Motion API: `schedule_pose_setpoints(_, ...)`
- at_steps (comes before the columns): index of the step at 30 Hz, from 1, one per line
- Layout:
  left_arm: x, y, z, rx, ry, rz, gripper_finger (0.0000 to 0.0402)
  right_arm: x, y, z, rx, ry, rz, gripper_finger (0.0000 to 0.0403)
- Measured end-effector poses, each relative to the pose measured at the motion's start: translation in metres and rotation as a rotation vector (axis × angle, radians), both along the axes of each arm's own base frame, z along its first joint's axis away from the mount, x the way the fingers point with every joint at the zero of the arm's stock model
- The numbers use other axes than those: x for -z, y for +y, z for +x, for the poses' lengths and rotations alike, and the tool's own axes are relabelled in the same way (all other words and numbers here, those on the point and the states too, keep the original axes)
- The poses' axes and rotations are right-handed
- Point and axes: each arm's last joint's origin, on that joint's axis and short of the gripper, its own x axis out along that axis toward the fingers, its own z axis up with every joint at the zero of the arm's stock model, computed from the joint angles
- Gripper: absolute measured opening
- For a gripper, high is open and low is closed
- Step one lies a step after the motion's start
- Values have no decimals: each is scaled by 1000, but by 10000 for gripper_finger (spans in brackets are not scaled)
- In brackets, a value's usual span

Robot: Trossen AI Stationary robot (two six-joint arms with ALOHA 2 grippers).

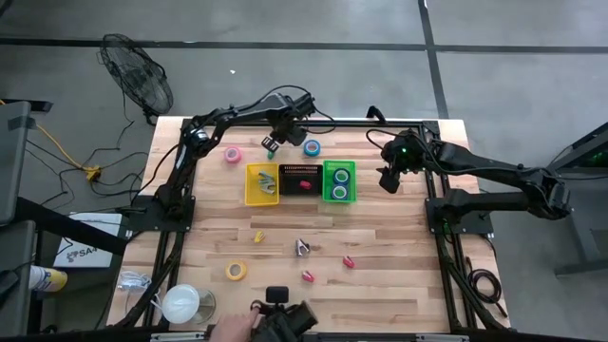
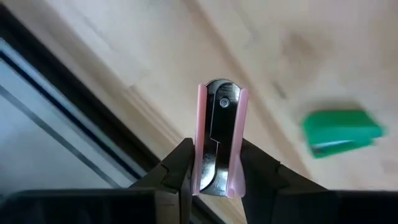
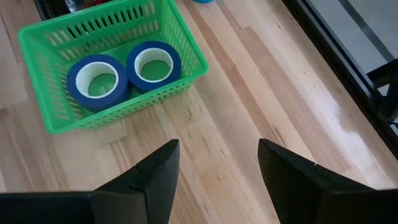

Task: Pick and place Stapler, Stapler remover, tape
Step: Put the pink staple remover into the yellow bin

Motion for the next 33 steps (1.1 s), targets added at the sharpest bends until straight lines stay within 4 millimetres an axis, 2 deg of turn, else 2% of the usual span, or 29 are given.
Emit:
schedule_pose_setpoints(11,-40,-34,-13,-93,42,-42,91,0,0,0,0,0,0,209)
schedule_pose_setpoints(20,-64,-71,-24,-175,79,-195,92,0,0,0,-5,2,-3,209)
schedule_pose_setpoints(26,-68,-93,-21,-166,130,-214,92,0,0,0,-12,6,-7,209)
schedule_pose_setpoints(33,-71,-108,-21,-189,162,-226,92,0,0,0,-13,6,-7,209)
